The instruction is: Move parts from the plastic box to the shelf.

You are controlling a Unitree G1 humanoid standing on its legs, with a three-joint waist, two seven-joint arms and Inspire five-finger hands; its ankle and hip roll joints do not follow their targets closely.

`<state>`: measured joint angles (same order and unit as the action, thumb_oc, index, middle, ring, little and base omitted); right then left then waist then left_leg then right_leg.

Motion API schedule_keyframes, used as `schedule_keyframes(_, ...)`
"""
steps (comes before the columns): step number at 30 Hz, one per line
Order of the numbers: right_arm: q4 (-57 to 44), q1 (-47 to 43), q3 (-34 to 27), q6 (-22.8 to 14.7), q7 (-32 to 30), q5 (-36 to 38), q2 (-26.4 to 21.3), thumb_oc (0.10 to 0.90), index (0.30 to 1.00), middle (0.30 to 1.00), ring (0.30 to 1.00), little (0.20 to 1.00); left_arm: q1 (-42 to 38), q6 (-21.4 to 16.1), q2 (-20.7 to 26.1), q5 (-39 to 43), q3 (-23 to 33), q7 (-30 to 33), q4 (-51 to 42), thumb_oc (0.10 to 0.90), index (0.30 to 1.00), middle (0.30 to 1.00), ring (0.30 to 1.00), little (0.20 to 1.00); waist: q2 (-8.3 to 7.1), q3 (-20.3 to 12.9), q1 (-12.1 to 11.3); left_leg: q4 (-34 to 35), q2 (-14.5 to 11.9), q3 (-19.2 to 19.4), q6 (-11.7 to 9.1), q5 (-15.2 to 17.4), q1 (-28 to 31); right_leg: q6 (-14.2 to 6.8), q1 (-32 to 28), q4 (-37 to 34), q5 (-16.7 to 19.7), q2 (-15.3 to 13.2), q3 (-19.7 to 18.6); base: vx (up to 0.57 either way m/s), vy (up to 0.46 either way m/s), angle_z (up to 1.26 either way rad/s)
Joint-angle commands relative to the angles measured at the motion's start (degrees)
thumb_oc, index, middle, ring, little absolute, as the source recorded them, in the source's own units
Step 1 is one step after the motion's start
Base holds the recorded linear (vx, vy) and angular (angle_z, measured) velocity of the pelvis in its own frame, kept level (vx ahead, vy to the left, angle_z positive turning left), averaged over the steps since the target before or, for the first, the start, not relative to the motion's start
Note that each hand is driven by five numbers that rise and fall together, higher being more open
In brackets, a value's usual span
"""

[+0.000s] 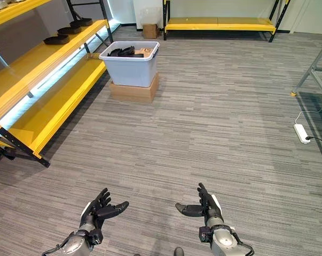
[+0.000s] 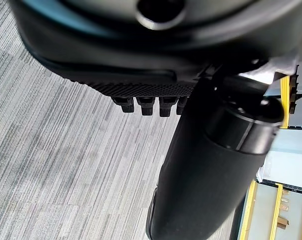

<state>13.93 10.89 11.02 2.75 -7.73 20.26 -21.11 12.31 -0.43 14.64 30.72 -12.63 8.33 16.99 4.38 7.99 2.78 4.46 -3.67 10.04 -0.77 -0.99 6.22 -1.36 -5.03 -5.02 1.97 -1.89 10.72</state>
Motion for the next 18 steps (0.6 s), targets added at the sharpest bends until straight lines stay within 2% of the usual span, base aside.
schedule_keyframes(1, -4.1, -4.0, 0.0, -5.4, 0.5, -0.2, 0.0, 0.9, 1.0, 1.0, 1.0, 1.0, -4.0, -5.4, 2.7, -0.3, 4.3, -0.4, -2.6, 0.9, 1.0, 1.0, 1.0, 1.0, -4.3, -1.6, -0.5, -1.3, -4.9, 0.0, -3.5, 2.1, -0.1, -4.7, -4.5, 0.8, -7.6, -5.8, -0.9, 0.0, 0.0, 0.0)
schedule_keyframes(6, -4.2, -4.3, -0.3, -5.4, 0.6, 0.3, -0.1, 0.9, 1.0, 1.0, 1.0, 1.0, -4.5, -5.3, 3.0, -0.2, 4.2, -0.4, -2.7, 0.9, 1.0, 1.0, 1.0, 1.0, -4.72, -1.2, -0.6, -4.6, -5.1, -0.6, -3.1, 3.6, -1.5, -4.5, -3.4, 4.3, -8.9, -6.3, -1.1, 0.0, 0.0, 0.0)
schedule_keyframes(10, -4.0, -5.8, -0.4, -5.8, 0.4, 0.6, -0.6, 0.9, 1.0, 1.0, 1.0, 1.0, -5.8, -5.4, 3.5, 0.1, 4.2, 0.0, -2.9, 0.9, 1.0, 1.0, 1.0, 1.0, -5.2, -0.1, -0.7, -10.3, -5.4, -1.6, -2.6, 5.9, -4.6, -4.1, -1.1, 8.9, -10.6, -6.8, -1.6, -0.02, 0.002, 0.03)
schedule_keyframes(16, -4.0, -7.4, -0.9, -6.0, 0.0, 1.2, -1.4, 0.9, 1.0, 1.0, 1.0, 1.0, -6.7, -5.6, 4.0, 0.4, 4.7, 0.5, -4.0, 0.9, 1.0, 1.0, 1.0, 1.0, -5.43, 1.6, -1.4, -21.3, -4.7, -2.3, -1.2, 11.5, -9.5, -3.8, 1.2, 15.4, -13.6, -8.3, -1.2, 0.0, 0.036, 0.02)
schedule_keyframes(17, -4.0, -7.4, -0.9, -6.0, 0.0, 1.3, -1.4, 0.9, 1.0, 1.0, 1.0, 1.0, -6.7, -5.6, 4.0, 0.4, 4.7, 0.5, -4.0, 0.9, 1.0, 1.0, 1.0, 1.0, -5.4, 1.6, -1.3, -21.6, -4.8, -2.4, -1.2, 11.6, -9.7, -3.8, 1.3, 15.6, -13.7, -8.3, -1.2, 0.02, 0.101, 0.04)
schedule_keyframes(18, -4.4, -7.6, -1.2, -6.1, -0.1, 1.5, -1.4, 0.9, 1.0, 1.0, 1.0, 1.0, -6.7, -5.7, 4.1, 0.6, 4.8, 0.8, -4.7, 0.9, 1.0, 1.0, 1.0, 1.0, -5.29, 2.0, -1.5, -24.6, -4.3, -2.8, -0.1, 14.0, -11.1, -4.0, 3.0, 19.4, -14.8, -9.3, -1.1, 0.03, 0.134, 0.1)
